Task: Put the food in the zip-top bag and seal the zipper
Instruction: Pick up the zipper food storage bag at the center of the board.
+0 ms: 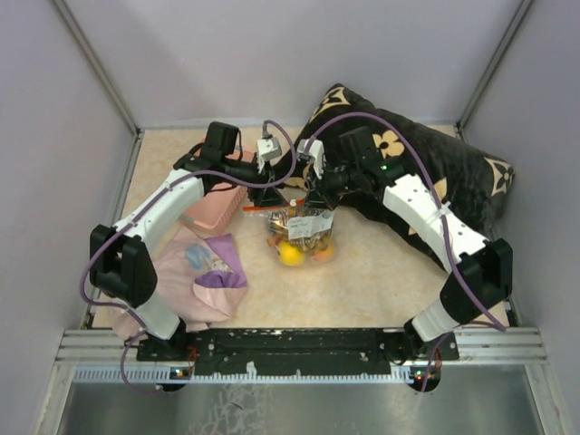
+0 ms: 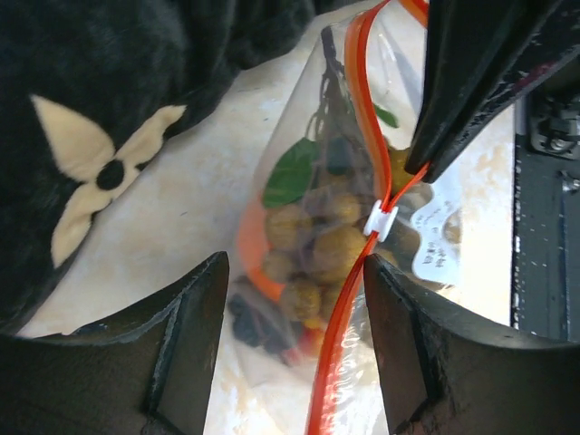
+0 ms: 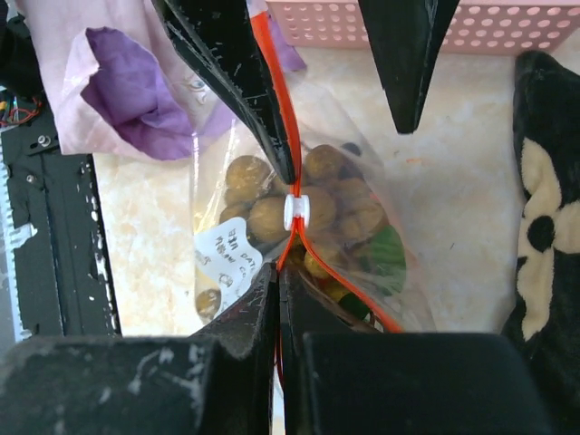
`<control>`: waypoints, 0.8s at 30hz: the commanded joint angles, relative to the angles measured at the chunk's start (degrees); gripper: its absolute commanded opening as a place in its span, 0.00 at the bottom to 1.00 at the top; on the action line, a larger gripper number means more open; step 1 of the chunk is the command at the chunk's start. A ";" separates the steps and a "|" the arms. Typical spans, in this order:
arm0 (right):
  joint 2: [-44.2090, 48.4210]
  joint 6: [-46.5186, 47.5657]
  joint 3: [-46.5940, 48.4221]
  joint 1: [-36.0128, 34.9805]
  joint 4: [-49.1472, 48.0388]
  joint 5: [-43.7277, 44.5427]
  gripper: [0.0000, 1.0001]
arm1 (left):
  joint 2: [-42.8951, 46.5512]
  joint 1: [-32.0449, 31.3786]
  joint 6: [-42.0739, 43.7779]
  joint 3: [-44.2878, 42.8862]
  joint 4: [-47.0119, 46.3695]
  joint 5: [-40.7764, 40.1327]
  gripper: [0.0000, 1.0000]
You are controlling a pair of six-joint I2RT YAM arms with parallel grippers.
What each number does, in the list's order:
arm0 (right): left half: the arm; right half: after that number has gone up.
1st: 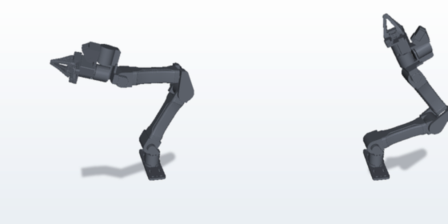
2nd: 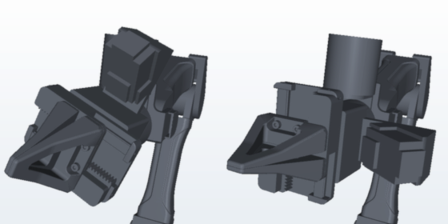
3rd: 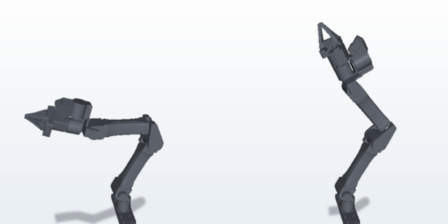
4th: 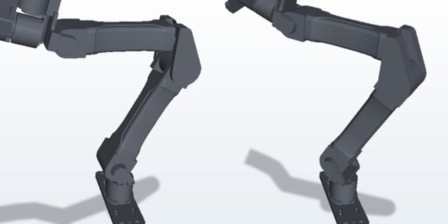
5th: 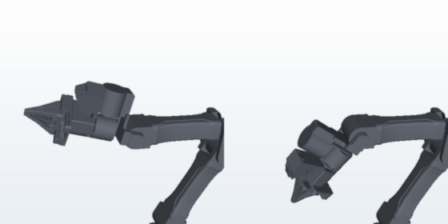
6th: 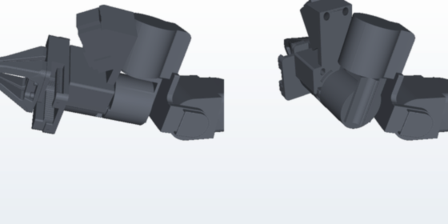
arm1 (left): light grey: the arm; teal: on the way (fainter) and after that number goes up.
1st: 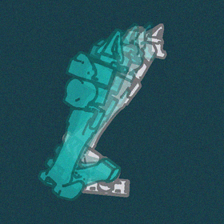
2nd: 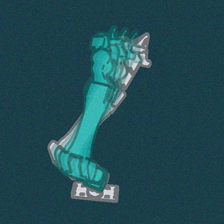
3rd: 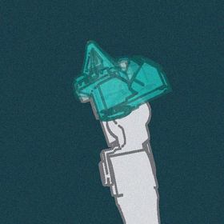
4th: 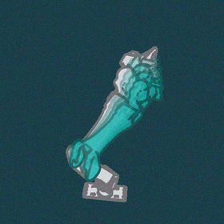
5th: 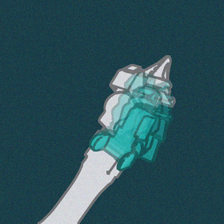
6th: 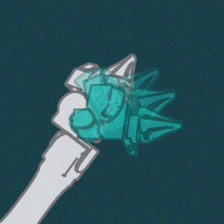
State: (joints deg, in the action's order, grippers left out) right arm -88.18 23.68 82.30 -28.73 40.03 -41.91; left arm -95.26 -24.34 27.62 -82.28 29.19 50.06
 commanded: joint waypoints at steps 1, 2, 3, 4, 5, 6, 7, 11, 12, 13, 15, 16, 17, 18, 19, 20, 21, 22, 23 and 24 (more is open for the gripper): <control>3.11 -1.73 -1.70 -0.44 -7.11 0.50 0.00 | 0.04 0.00 5.00 0.19 2.45 9.65 0.68; 3.25 -1.91 -1.58 -0.52 -7.15 1.10 0.00 | 0.26 0.05 5.51 0.45 2.67 10.53 0.68; 3.40 -2.03 -1.54 -0.66 -7.08 1.39 0.00 | 0.58 0.04 5.75 0.86 2.73 11.14 0.68; 3.57 -2.17 -1.67 -0.82 -7.26 1.70 0.00 | 1.29 0.01 5.60 1.27 2.67 11.43 0.68; 3.85 -2.31 -1.93 -0.99 -7.58 2.00 0.00 | 1.98 0.12 5.41 1.71 2.45 11.68 0.69; 4.10 -2.32 -2.30 -1.18 -7.94 2.21 0.00 | 2.92 0.15 4.92 2.26 2.00 11.90 0.69; 4.34 -2.28 -2.70 -1.25 -8.15 2.33 0.00 | 3.87 0.14 4.53 3.00 1.26 12.04 0.69; 5.37 -2.17 -3.62 -1.57 -8.41 2.24 0.00 | 6.81 -0.12 3.50 7.73 -3.85 11.82 0.72; 5.79 -2.23 -4.09 -1.67 -8.82 2.15 0.00 | 6.65 -0.29 3.42 8.11 -4.18 11.97 0.72; 6.19 -2.24 -4.54 -1.75 -9.25 1.92 0.00 | 6.14 -0.43 3.08 7.93 -4.16 11.86 0.72; 6.97 -2.26 -5.18 -1.90 -9.74 1.52 0.00 | 5.01 -0.96 2.84 6.92 -3.47 11.50 0.72; 7.16 -2.36 -5.22 -2.00 -9.77 1.42 0.00 | 4.59 -1.24 2.89 6.73 -3.32 11.01 0.72; 7.37 -2.41 -5.22 -2.10 -9.79 1.33 0.00 | 4.30 -1.55 2.88 6.57 -3.47 10.46 0.72; 7.53 -2.46 -5.31 -2.19 -9.80 1.18 0.00 | 3.96 -1.75 2.99 6.50 -3.63 10.15 0.73; 7.77 -2.48 -5.33 -2.28 -9.84 1.14 0.00 | 3.76 -1.93 2.98 6.40 -3.88 9.98 0.73; 8.11 -2.52 -5.46 -2.37 -9.97 0.99 0.00 | 3.57 -2.02 3.02 6.33 -4.16 9.89 0.73; 8.37 -2.81 -5.67 -2.39 -10.24 1.02 0.00 | 3.51 -2.07 3.05 6.22 -4.30 9.95 0.73; 8.63 -3.07 -5.85 -2.45 -10.46 1.12 0.00 | 3.43 -2.25 3.18 6.07 -4.36 10.03 0.73; 8.88 -3.11 -5.96 -2.51 -10.45 1.06 0.00 | 3.46 -2.38 3.26 6.00 -4.43 10.14 0.72; 9.00 -3.14 -6.00 -2.48 -10.42 0.92 0.00 | 3.50 -2.50 3.28 6.06 -4.68 10.64 0.72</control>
State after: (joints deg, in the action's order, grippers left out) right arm -82.85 21.39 76.07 -30.76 33.41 -39.11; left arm -91.22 -26.30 30.39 -75.05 26.44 59.40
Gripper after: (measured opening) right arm 0.008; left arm 0.725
